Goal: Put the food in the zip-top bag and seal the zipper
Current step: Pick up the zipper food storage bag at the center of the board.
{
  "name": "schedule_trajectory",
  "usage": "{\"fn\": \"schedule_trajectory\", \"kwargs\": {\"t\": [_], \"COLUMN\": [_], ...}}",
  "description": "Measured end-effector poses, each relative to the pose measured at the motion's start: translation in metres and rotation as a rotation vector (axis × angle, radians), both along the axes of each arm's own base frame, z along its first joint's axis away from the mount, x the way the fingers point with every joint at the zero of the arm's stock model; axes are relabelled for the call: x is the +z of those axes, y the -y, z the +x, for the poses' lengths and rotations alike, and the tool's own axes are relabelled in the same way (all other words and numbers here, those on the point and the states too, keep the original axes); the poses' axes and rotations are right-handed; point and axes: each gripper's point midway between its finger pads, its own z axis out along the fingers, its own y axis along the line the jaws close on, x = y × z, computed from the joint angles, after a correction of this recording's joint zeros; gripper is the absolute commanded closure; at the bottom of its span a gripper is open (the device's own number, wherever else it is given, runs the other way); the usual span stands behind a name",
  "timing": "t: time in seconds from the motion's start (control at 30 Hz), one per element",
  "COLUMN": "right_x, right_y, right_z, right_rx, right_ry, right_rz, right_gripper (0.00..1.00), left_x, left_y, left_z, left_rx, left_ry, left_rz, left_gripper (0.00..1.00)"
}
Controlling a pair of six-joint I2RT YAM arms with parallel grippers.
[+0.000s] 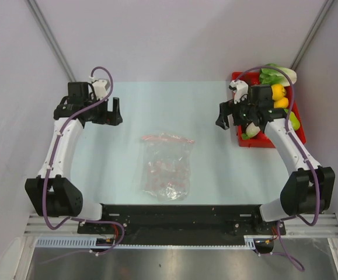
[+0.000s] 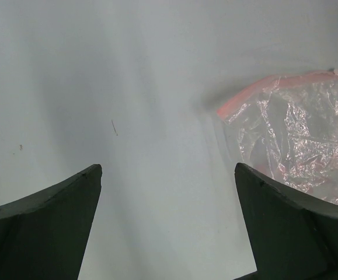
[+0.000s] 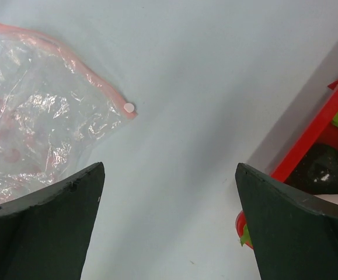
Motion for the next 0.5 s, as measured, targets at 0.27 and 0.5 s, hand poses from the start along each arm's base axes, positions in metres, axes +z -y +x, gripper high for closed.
{"fn": "schedule_trajectory", "kwargs": {"t": [0.27,0.5], "right_x": [-0.012,-0.021], "right_y": [-0.034,-0.101], "right_z": [0.0,0.021], "right_rx": [0.106,0.315], "right_ry": [-0.012,-0.033], "right_rz": [-0.031,-0.035], "right_gripper": [0.0,0.0], "left_x": [0.018,0.037], "left_y": [0.005,0.016], "left_z": [-0.015,-0.035], "left_rx": [0.004,-0.025], "left_ry": [0.09,0.222], "left_rz": [-0.034,-0.088], "left_gripper": [0.0,0.0]}}
